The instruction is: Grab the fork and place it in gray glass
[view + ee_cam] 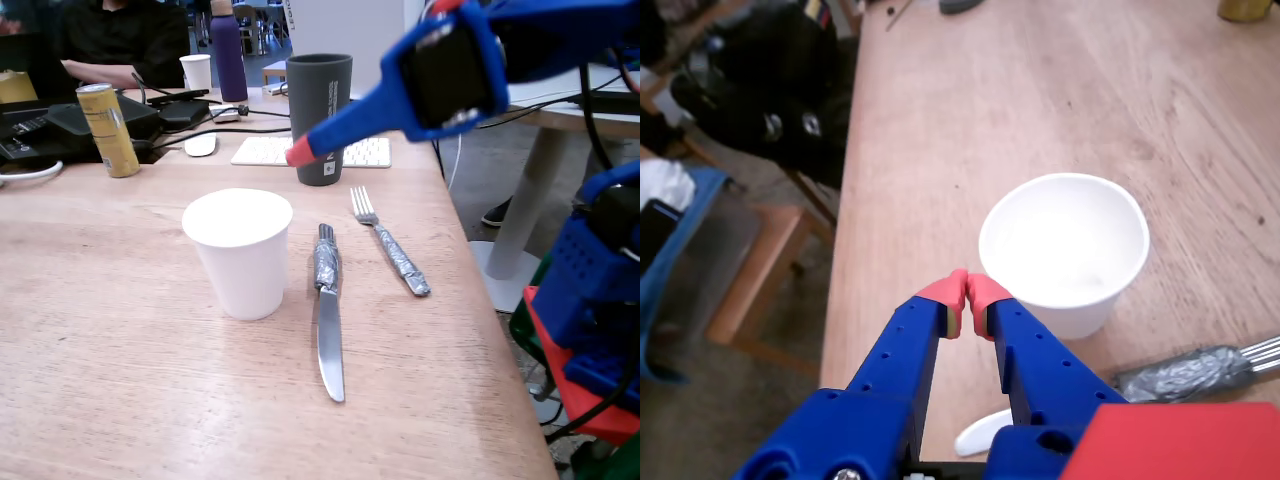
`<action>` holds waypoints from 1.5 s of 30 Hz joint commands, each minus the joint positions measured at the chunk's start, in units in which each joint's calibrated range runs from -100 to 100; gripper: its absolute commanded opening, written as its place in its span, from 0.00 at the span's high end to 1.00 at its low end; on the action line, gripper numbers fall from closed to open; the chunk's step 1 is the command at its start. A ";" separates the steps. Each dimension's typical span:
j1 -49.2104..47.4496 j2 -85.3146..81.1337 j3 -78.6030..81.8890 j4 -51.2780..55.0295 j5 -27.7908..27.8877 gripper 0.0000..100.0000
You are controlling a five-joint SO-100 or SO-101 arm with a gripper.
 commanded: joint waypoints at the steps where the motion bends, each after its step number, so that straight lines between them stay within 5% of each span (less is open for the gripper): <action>1: -1.39 0.90 -5.25 0.30 -6.69 1.00; 7: -0.04 -0.30 -5.35 23.95 -15.09 1.00; 15: 7.57 0.90 -5.25 26.58 -28.42 1.00; 26: 42.94 9.56 -8.93 41.11 -27.89 1.00; 42: 50.72 29.03 -16.58 42.42 -25.01 1.00; 45: 50.89 30.66 -16.58 42.42 -20.22 1.00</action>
